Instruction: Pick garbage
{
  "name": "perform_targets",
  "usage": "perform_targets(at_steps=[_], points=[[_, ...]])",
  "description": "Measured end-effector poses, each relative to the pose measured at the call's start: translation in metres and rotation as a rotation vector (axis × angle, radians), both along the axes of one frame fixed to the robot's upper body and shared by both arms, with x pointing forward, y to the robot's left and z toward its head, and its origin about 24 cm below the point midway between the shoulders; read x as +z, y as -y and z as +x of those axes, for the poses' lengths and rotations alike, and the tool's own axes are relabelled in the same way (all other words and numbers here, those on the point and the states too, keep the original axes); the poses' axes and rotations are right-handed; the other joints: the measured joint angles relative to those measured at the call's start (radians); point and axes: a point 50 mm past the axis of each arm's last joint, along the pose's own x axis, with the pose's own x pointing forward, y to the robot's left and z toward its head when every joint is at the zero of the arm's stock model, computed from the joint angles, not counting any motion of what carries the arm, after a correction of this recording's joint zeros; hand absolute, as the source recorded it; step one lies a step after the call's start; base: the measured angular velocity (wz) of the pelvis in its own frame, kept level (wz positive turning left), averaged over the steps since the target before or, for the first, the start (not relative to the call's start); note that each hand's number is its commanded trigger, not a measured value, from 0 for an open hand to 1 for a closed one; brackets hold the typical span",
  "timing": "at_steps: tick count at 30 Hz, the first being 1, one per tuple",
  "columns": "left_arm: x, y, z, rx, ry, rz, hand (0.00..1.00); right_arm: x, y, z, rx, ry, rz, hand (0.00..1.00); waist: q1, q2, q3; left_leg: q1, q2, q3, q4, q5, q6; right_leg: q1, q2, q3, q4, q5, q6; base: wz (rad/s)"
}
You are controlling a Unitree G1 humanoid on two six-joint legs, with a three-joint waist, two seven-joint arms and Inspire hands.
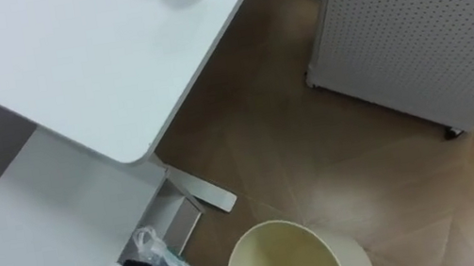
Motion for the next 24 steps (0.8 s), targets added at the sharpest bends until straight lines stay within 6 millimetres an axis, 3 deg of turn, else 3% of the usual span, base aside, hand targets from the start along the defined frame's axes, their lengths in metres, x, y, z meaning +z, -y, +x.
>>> perform_targets(at_steps=[11,12,13,14,15,16,24], points=[[-0.005,0.031,-0.012,-0.156,-0.054,-0.065,1.0,-0.003,-0.012,-0.005,0.062,-0.016,0.048,1.0,-0.003,-0.011,-0.0083,0.018,-0.001,0.021,0.009,0.004,0.007,0.008,-0.005,0.015,0.007,0.007,0.001,-0.02],[-0.004,0.034,-0.012,-0.169,-0.054,-0.076,0.9,-0.005,-0.013,-0.007,0.064,-0.022,0.054,1.0,-0.003,-0.013,-0.0101,0.022,-0.001,0.024,0.006,0.004,0.007,0.011,-0.005,0.017,0.008,0.008,0.001,-0.05],[-0.004,0.035,-0.013,-0.18,-0.052,-0.086,0.69,-0.006,-0.014,-0.01,0.068,-0.028,0.061,1.0,-0.003,-0.016,-0.012,0.024,-0.001,0.026,0.003,0.004,0.007,0.012,-0.004,0.019,0.008,0.009,0.002,-0.05],[-0.004,0.036,-0.013,-0.186,-0.053,-0.09,0.57,-0.007,-0.014,-0.011,0.069,-0.031,0.063,1.0,-0.003,-0.018,-0.0128,0.025,0.0,0.027,0.003,0.004,0.007,0.013,-0.004,0.019,0.008,0.009,0.002,0.0],[-0.004,0.038,-0.015,-0.199,-0.057,-0.094,0.15,-0.007,-0.015,-0.011,0.072,-0.032,0.072,1.0,-0.004,-0.02,-0.0137,0.026,-0.001,0.028,0.003,0.004,0.007,0.013,-0.004,0.019,0.009,0.01,0.001,0.0],[-0.005,0.039,-0.016,-0.211,-0.066,-0.094,0.0,-0.007,-0.016,-0.012,0.073,-0.034,0.08,1.0,-0.004,-0.023,-0.0135,0.026,0.0,0.028,0.004,0.004,0.007,0.013,-0.004,0.02,0.011,0.01,0.001,0.0],[-0.013,0.053,-0.029,-0.333,-0.169,-0.129,0.0,-0.008,-0.025,-0.012,0.083,-0.035,0.1,1.0,-0.005,-0.032,-0.0126,0.025,0.005,0.031,0.004,0.004,0.007,0.012,0.003,0.021,0.006,0.012,-0.002,0.0]])
